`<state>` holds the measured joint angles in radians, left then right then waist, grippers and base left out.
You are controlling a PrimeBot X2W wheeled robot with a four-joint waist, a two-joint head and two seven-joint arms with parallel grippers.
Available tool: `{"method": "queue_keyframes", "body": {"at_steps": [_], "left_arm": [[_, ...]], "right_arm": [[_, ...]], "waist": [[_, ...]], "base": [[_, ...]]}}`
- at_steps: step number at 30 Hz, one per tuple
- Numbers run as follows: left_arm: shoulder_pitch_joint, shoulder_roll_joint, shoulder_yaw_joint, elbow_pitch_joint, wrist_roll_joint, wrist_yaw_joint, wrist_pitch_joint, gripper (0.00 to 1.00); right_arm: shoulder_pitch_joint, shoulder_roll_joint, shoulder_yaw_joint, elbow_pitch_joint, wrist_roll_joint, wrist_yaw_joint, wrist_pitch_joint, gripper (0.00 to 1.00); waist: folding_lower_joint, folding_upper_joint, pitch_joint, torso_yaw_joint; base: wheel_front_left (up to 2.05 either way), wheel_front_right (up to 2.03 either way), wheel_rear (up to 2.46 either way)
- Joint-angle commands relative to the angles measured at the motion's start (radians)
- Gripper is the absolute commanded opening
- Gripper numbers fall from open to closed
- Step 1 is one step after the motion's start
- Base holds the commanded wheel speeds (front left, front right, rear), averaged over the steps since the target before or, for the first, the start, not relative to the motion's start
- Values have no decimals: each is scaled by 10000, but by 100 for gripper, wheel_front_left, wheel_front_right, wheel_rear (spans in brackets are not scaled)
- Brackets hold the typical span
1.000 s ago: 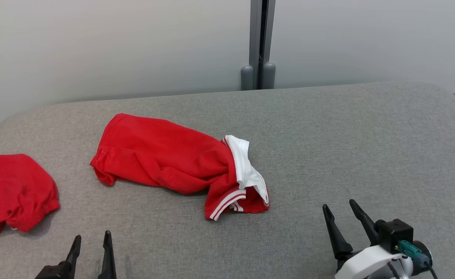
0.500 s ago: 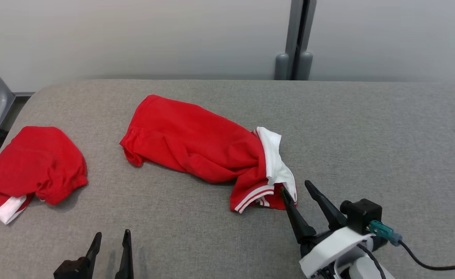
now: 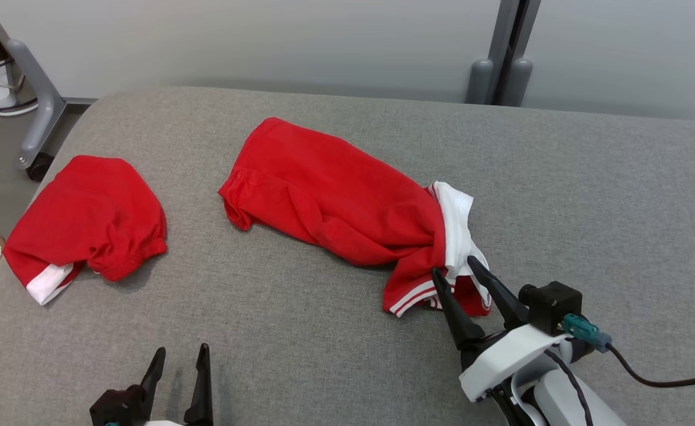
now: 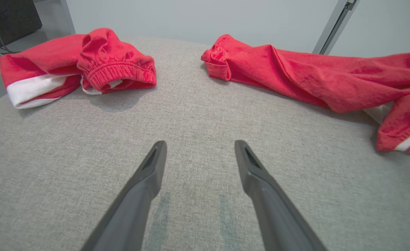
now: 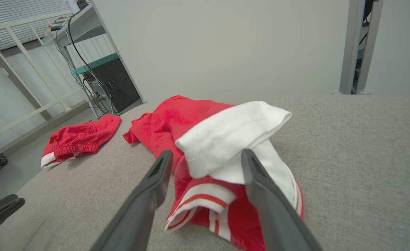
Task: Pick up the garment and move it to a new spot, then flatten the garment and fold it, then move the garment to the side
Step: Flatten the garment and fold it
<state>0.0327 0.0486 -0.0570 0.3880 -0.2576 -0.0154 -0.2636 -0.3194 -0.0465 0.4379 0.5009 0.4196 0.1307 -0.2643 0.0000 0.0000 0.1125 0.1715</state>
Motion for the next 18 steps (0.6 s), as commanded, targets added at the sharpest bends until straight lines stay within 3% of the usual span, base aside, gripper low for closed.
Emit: {"method": "queue_keyframes", "body": {"at_steps": [1, 2, 4, 18], "left_arm": [[-238, 38, 1, -17, -81, 8, -16, 100], [-251, 38, 1, -18, -84, 5, -16, 100], [-268, 38, 16, -21, -93, 10, -16, 100], [6, 36, -8, 119, -117, -204, -16, 100]], "right_arm": [[-125, -80, -53, 26, -85, 1, -2, 95], [-155, -80, -104, 31, -123, 1, -2, 46], [-198, -83, -273, 36, -263, 1, -2, 0], [-16, -310, -2800, -895, -1186, 1, -2, 0]], "waist": [[0, 0, 62, 45], [0, 0, 86, 54], [0, 0, 114, 55], [0, 0, -655, -737]], "base": [[0, 0, 0], [0, 0, 0], [0, 0, 0], [0, 0, 0]]}}
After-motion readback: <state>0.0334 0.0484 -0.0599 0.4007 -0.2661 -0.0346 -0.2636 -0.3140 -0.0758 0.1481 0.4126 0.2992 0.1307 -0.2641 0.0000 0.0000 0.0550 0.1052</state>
